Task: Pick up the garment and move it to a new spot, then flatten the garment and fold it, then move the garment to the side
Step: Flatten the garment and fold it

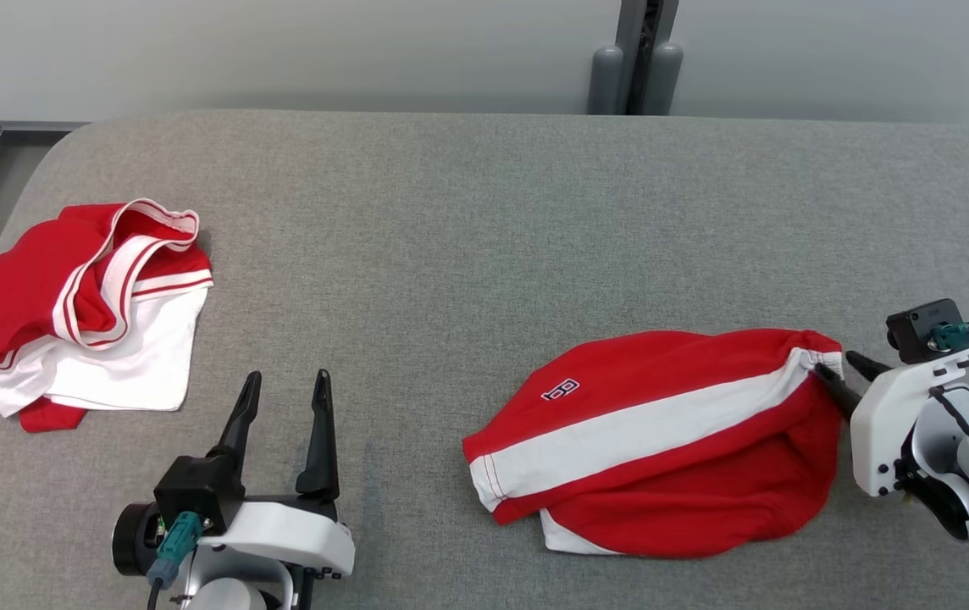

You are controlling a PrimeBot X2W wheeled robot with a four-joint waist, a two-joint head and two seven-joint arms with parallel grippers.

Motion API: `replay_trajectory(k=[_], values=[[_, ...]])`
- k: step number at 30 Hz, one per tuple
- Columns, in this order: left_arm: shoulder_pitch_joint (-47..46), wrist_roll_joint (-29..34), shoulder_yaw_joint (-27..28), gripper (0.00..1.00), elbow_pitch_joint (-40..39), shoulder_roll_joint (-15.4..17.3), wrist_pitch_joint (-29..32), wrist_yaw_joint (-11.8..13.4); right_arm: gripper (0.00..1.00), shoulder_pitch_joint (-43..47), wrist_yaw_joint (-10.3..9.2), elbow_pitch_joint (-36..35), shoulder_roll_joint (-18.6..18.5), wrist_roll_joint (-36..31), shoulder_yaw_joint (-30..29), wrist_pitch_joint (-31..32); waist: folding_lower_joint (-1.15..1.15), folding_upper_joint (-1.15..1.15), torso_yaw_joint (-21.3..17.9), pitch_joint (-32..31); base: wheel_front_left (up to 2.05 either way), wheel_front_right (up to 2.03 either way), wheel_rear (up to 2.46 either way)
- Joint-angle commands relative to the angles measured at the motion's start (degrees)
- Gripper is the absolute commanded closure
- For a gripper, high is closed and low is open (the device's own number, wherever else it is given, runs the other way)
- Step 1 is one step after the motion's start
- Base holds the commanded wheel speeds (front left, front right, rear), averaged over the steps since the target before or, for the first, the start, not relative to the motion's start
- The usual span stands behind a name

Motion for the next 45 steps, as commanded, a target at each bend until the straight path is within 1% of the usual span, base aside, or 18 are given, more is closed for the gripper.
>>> replay_trajectory(k=[1, 4, 7, 11, 16, 19, 21, 22, 26, 28, 30, 32, 36, 42, 45], values=[[-0.85, 0.23, 0.26, 0.0, 0.01, 0.19, -0.01, -0.17, 0.0, -0.44, 0.01, 0.17, -0.15, 0.22, -0.08, -0.33, 0.0, 0.0, -0.17, -0.26, 0.0, 0.0, 0.0], [-0.39, 0.12, 0.35, 0.0, -0.05, 0.2, -0.01, 0.05, 0.0, -0.4, 0.01, -0.23, 0.21, 1.48, 0.35, -1.27, 0.0, 0.0, -0.79, -1.34, 0.0, 0.0, 0.0], [0.26, -0.01, 0.42, 0.0, -0.12, 0.2, -0.01, 0.26, 0.0, -0.48, 0.0, -1.2, -0.28, 2.12, 1.03, -2.32, 0.0, 0.0, -1.56, -2.72, 0.0, 0.0, 0.0], [1.52, 0.72, 0.54, 0.0, -0.45, 0.2, -0.01, 0.51, 0.0, -0.27, 0.01, -3.5, -0.8, 3.06, 0.21, -5.89, 0.0, 0.0, -2.6, -4.88, 0.0, 0.0, 0.0], [2.54, 0.73, 0.73, 0.0, -1.36, 0.19, -0.01, 1.05, 0.0, 1.26, 0.01, -7.38, -1.15, 1.84, -4.42, -15.43, 0.0, 0.0, -3.42, -6.54, 0.0, 0.0, 0.0], [3.08, 0.84, 0.88, 0.0, -1.95, 0.21, -0.01, 1.14, 0.0, 3.49, 0.01, -10.57, -0.41, -1.09, -10.38, -17.61, 0.0, 0.0, -3.71, -6.74, 0.0, 0.0, 0.0], [3.43, 0.99, 0.89, 0.0, -2.25, 0.19, -0.01, 1.19, 0.0, 6.18, 0.01, -14.85, 1.18, -4.59, -18.12, -17.81, 0.0, 0.0, -3.85, -6.65, 0.0, 0.0, 0.0], [3.58, 1.04, 0.78, 0.0, -2.28, 0.21, -0.01, 1.19, 0.0, 8.87, 0.01, -16.95, 2.61, -6.55, -22.39, -17.75, 0.0, 0.0, -3.86, -6.56, 0.0, 0.0, 0.0], [3.92, 0.46, 0.2, 0.0, -1.96, 0.19, -0.01, 0.87, 0.0, 19.94, 0.01, -25.38, 10.05, -15.38, -39.17, -17.65, 0.0, 0.0, -3.56, -6.43, 0.0, 0.0, 0.0], [4.25, 0.16, -0.18, 0.0, -1.7, 0.19, -0.01, 0.73, 0.0, 24.71, 0.01, -28.67, 14.3, -19.35, -44.91, -17.65, 0.0, 0.0, -3.32, -6.44, 0.0, 0.0, 0.0], [4.44, 0.11, -0.45, 0.0, -1.53, 0.21, -0.01, 0.69, 0.0, 28.07, 0.01, -31.56, 17.83, -22.43, -48.8, -17.66, 0.0, 0.0, -3.17, -6.45, 0.0, 0.0, 0.0], [4.56, 0.14, -0.75, 0.0, -1.48, 0.19, -0.01, 0.72, 0.0, 30.05, 0.01, -34.0, 20.18, -24.91, -50.94, -17.66, 0.0, 0.0, -3.15, -6.49, 0.0, 0.0, 0.0], [4.51, 0.16, -1.15, 0.0, -1.34, 0.21, -0.01, 0.71, 0.0, 32.49, 0.01, -36.44, 22.68, -27.85, -52.48, -17.66, 0.0, 0.0, -3.17, -6.68, 0.0, 0.0, 0.0], [4.56, -0.13, -1.17, 0.0, -1.9, 0.19, -0.01, 1.41, 0.0, 33.73, 0.01, -37.52, 23.67, -28.95, -53.08, -17.66, 0.0, 0.0, -3.04, -7.07, 0.0, 0.0, 0.0], [4.8, -0.08, -1.16, 0.0, -2.36, 0.2, -0.01, 1.7, 0.0, 34.2, 0.01, -38.01, 23.47, -29.17, -51.96, -17.66, 0.0, 0.0, -2.95, -7.35, 0.0, 0.0, 0.0]])
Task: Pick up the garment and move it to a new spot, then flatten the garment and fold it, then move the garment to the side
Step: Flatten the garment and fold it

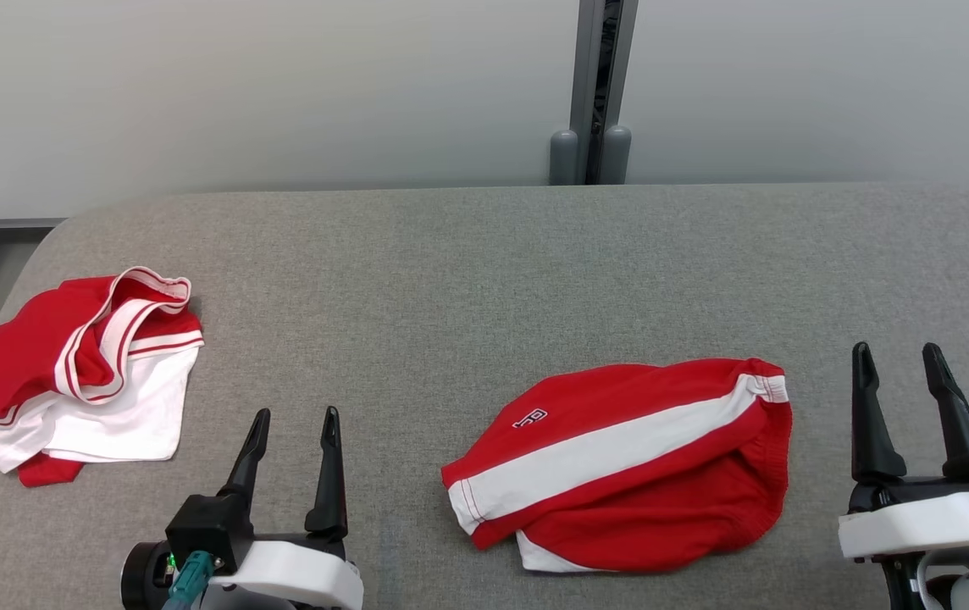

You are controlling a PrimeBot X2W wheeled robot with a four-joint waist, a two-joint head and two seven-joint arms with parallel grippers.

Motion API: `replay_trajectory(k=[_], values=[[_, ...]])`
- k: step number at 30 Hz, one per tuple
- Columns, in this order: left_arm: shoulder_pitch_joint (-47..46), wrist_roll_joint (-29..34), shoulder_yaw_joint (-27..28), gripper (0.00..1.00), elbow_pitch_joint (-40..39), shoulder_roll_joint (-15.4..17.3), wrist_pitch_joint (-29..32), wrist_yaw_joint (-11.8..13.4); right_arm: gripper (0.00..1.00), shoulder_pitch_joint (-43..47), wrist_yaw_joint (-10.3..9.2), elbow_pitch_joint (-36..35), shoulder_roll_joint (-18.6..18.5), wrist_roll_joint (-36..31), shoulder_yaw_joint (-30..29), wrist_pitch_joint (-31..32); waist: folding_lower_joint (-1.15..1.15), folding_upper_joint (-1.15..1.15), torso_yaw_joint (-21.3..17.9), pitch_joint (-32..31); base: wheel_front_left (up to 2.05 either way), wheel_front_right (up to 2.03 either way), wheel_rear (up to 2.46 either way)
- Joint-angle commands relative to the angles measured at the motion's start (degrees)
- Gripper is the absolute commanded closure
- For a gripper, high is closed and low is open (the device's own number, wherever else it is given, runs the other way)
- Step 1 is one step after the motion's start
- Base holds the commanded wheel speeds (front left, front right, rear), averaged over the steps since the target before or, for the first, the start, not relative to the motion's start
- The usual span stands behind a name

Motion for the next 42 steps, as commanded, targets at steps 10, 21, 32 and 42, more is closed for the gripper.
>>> replay_trajectory(k=[10, 21, 32, 42], values=[[0.91, 0.68, 1.12, 0.0, -2.95, 0.21, -0.01, 2.88, 0.0, 2.78, 0.01, -1.13, -2.29, 1.4, 6.41, -0.02, 0.0, 0.0, 0.4, -0.08, 0.0, 0.0, 0.0], [1.47, 0.13, 0.38, 0.0, -2.13, 0.2, -0.01, 2.08, 0.0, 3.22, 0.01, -1.2, -2.7, 1.89, 7.96, -0.01, 0.0, 0.0, 0.27, 0.39, 0.0, 0.0, 0.0], [-0.35, -8.64, -11.33, 0.0, 9.68, 0.22, -0.02, -13.0, 0.0, 2.66, 0.01, 0.01, -2.15, 2.07, 6.88, -0.02, 0.0, 0.0, 0.76, 1.44, 0.0, 0.0, 0.0], [-7.04, -21.14, -20.74, 0.0, 15.89, 0.53, 1.17, -14.05, 0.0, 1.16, 0.01, 0.26, -1.55, 1.67, 7.37, -0.02, 0.0, 0.0, 0.27, 3.7, 0.0, 0.0, 0.0]])
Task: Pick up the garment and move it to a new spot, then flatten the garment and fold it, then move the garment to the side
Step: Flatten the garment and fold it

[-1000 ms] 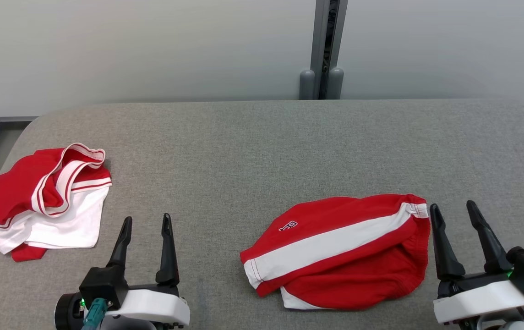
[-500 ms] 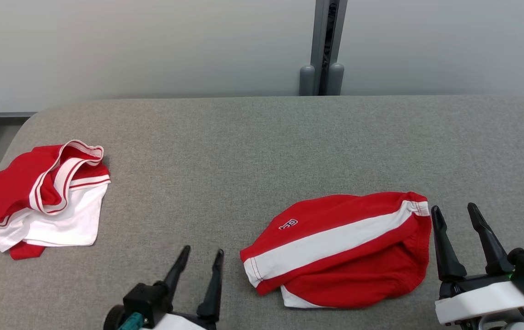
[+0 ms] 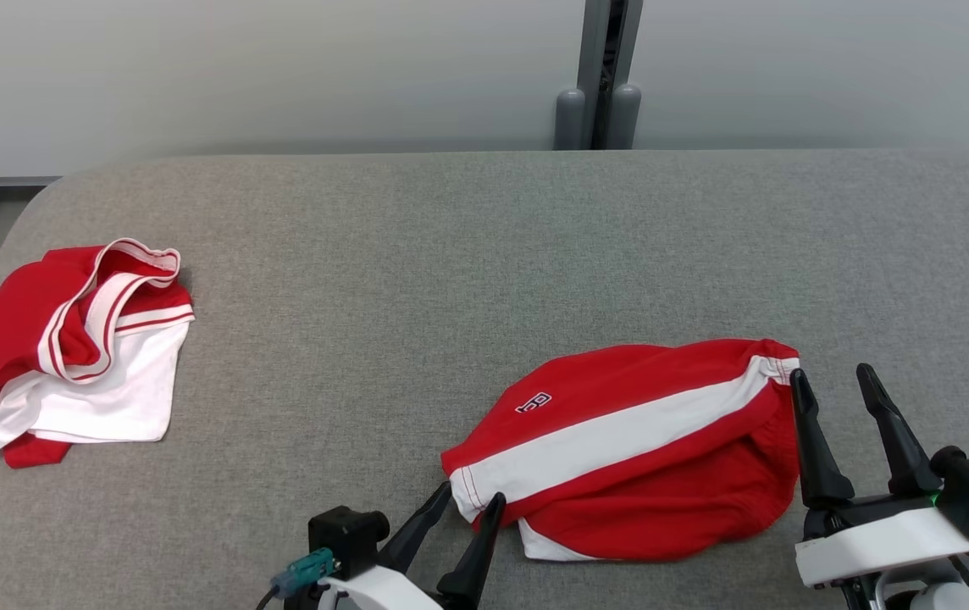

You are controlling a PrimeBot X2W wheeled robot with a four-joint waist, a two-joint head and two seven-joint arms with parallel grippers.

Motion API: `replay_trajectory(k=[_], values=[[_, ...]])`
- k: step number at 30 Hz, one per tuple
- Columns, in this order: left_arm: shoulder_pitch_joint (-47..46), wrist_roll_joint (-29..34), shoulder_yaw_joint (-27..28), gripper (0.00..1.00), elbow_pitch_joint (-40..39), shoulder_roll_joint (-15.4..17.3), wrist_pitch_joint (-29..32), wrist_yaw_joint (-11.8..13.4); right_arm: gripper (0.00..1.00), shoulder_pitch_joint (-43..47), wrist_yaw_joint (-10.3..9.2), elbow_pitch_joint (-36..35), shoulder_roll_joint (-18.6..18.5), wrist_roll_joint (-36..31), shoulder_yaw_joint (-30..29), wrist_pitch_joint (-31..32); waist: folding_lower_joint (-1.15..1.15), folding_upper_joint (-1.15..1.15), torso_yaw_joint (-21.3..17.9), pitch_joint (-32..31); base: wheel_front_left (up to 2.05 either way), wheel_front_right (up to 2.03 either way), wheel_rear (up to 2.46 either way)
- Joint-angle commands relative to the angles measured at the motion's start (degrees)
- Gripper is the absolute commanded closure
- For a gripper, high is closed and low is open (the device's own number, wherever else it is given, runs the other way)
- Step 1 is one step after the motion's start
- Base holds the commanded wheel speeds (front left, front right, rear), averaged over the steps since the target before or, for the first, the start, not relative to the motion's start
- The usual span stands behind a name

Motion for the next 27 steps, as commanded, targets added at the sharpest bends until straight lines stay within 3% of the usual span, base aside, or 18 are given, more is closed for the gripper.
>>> replay_trajectory(k=[1, 16, 18, 19, 20, 21, 27], values=[[-1.69, -1.73, -1.12, 0.0, 0.48, 0.83, 0.36, -0.32, 0.0, -0.56, 0.01, 0.04, -0.14, -0.15, -0.1, -0.01, 0.0, 0.0, -0.38, 0.54, 0.0, 0.0, 0.0], [-5.93, -12.09, -8.57, 0.02, 3.22, 3.57, -0.76, -0.29, 0.0, -1.03, 0.01, 0.38, 0.23, -0.23, -0.65, -0.02, 0.0, 0.0, -0.98, 1.56, 0.0, 0.0, 0.0], [-6.18, -13.55, -10.23, 0.54, 2.27, 4.13, -0.86, -0.29, 0.0, -1.11, 0.01, 0.51, 0.31, -0.29, -0.57, -0.02, 0.0, 0.0, -0.87, 1.48, 0.0, 0.0, 0.0], [-6.31, -14.3, -10.84, 0.64, 1.9, 4.46, -0.89, -0.29, 0.0, -1.13, 0.01, 0.56, 0.33, -0.33, -0.56, -0.02, 0.0, 0.0, -0.82, 1.45, 0.0, 0.0, 0.0], [-6.49, -14.9, -11.31, 0.87, 1.65, 4.86, -0.96, -0.29, 0.0, -1.14, 0.01, 0.62, 0.33, -0.37, -0.51, -0.02, 0.0, 0.0, -0.78, 1.42, 0.0, 0.0, 0.0], [-6.62, -15.3, -11.65, 1.0, 1.5, 5.13, -1.02, -0.29, 0.0, -1.16, 0.01, 0.66, 0.33, -0.41, -0.42, -0.02, 0.0, 0.0, -0.75, 1.39, 0.0, 0.0, 0.0], [-6.66, -15.07, -9.75, 1.0, 1.4, 5.43, -1.1, -0.29, 0.0, -0.82, 0.01, 1.15, -0.09, -0.49, -0.49, -0.02, 0.0, 0.0, -0.55, 1.23, 0.0, 0.0, 0.0]])
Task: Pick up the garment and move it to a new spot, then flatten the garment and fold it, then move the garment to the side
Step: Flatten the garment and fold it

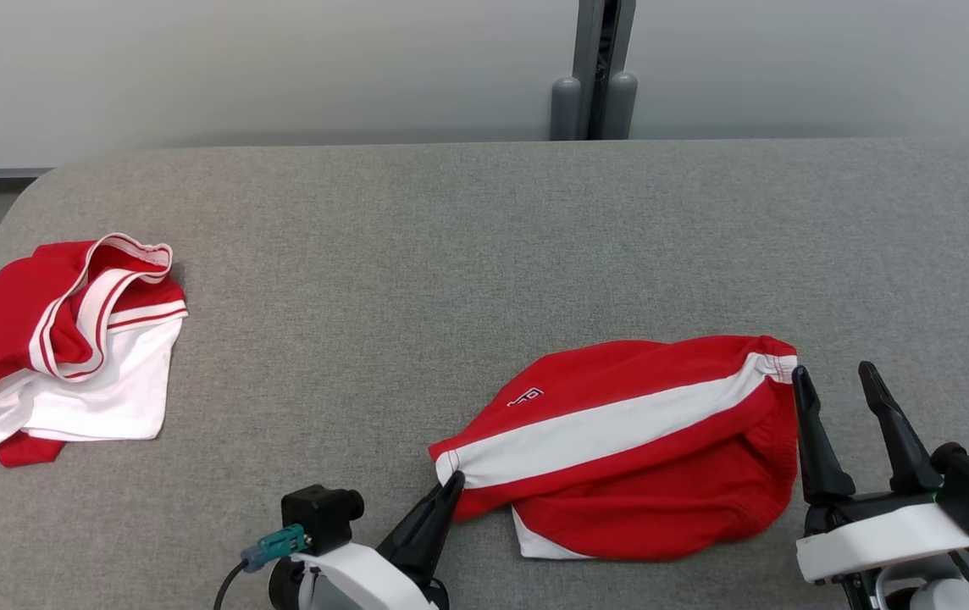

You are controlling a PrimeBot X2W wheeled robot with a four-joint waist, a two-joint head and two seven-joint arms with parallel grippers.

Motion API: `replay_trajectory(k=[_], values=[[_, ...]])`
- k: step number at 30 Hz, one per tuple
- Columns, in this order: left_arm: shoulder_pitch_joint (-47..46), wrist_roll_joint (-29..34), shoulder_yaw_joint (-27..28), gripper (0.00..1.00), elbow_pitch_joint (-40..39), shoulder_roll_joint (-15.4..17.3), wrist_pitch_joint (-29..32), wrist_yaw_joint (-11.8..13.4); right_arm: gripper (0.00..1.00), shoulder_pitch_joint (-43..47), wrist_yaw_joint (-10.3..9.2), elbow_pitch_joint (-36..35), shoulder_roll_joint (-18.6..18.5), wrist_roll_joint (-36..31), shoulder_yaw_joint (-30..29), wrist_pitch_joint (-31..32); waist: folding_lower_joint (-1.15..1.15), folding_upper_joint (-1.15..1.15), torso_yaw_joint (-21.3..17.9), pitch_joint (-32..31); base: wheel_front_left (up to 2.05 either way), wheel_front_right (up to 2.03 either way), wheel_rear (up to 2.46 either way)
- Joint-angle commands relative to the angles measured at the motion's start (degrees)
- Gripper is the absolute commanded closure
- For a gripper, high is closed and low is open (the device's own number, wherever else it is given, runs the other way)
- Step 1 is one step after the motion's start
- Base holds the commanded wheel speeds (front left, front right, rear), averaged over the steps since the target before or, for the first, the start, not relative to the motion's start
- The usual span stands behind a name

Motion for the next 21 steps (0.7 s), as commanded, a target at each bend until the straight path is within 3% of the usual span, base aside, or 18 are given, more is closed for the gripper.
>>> replay_trajectory(k=[1, 10, 21], values=[[-0.02, 0.73, 0.72, 1.0, -0.27, 0.21, -0.21, -0.21, 0.0, 0.1, 0.01, 0.58, -0.54, -0.34, -0.28, -0.03, 0.0, 0.0, 0.09, -0.1, 0.0, 0.0, 0.0], [2.63, 6.0, 8.89, 1.0, -2.88, -0.97, -0.23, -0.2, 0.0, -0.57, 0.01, 5.37, -0.56, -0.24, -0.91, -0.03, 0.0, 0.0, 0.74, -1.31, 0.0, 0.0, 0.0], [4.24, 10.9, 11.93, 1.0, -4.5, -2.28, -0.17, -0.15, 0.0, -8.03, 0.01, 16.35, -5.7, 9.38, 7.72, 0.81, 0.0, 0.0, 1.16, -0.91, 0.0, 0.0, 0.0]])
